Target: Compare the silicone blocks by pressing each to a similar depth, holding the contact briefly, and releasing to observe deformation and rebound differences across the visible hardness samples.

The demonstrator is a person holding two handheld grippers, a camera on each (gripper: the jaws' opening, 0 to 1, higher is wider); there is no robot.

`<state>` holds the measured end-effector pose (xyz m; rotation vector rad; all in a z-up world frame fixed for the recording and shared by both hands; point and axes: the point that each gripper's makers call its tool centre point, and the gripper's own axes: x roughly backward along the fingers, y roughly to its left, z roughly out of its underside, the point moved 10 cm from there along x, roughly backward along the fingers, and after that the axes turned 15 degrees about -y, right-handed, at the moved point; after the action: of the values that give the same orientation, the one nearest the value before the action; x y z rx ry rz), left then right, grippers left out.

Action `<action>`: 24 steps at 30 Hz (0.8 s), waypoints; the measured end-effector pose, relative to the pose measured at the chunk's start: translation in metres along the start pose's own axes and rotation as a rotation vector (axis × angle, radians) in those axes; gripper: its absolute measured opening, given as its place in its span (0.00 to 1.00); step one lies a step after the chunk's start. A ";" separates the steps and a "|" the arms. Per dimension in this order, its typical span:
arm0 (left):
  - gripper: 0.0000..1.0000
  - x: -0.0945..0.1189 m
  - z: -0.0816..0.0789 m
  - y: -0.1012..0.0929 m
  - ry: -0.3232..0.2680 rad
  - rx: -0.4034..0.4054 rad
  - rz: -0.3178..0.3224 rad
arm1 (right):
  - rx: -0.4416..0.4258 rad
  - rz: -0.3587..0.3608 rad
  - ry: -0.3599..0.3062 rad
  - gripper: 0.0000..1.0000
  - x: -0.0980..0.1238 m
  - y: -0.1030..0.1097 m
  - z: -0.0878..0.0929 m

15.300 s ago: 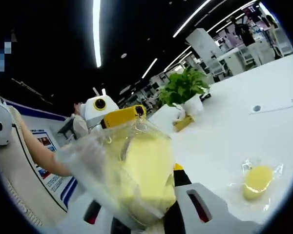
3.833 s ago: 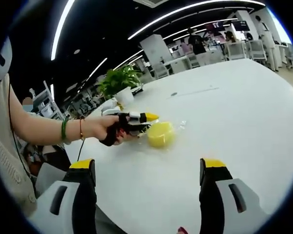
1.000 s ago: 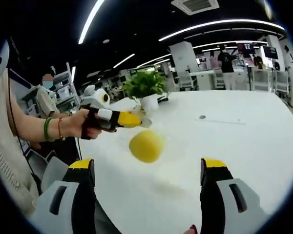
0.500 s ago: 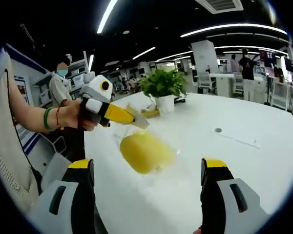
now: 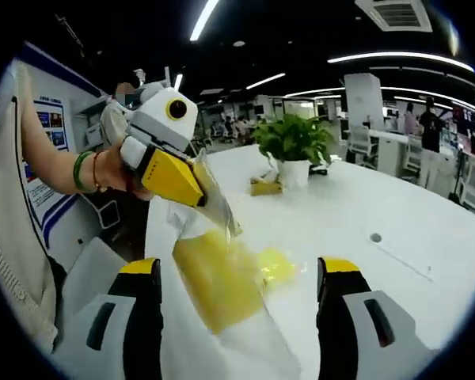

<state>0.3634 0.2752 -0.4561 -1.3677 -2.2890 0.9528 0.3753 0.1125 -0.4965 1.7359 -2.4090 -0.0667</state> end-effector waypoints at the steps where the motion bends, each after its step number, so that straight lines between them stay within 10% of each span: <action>1: 0.00 0.001 0.003 0.000 0.020 0.055 0.004 | -0.007 -0.008 -0.006 0.63 -0.004 0.001 0.003; 4: 0.00 0.001 0.014 0.002 0.090 -0.002 0.030 | 0.016 -0.107 0.030 0.37 -0.016 0.011 0.011; 19: 0.00 0.006 0.016 0.004 0.110 0.057 0.030 | 0.037 -0.250 0.254 0.46 -0.031 0.008 0.028; 24: 0.00 0.007 0.010 0.000 0.067 0.039 0.024 | 0.033 -0.270 0.215 0.32 -0.030 0.010 0.028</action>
<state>0.3542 0.2779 -0.4637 -1.3932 -2.1986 0.9396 0.3703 0.1421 -0.5258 1.9616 -2.0278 0.1208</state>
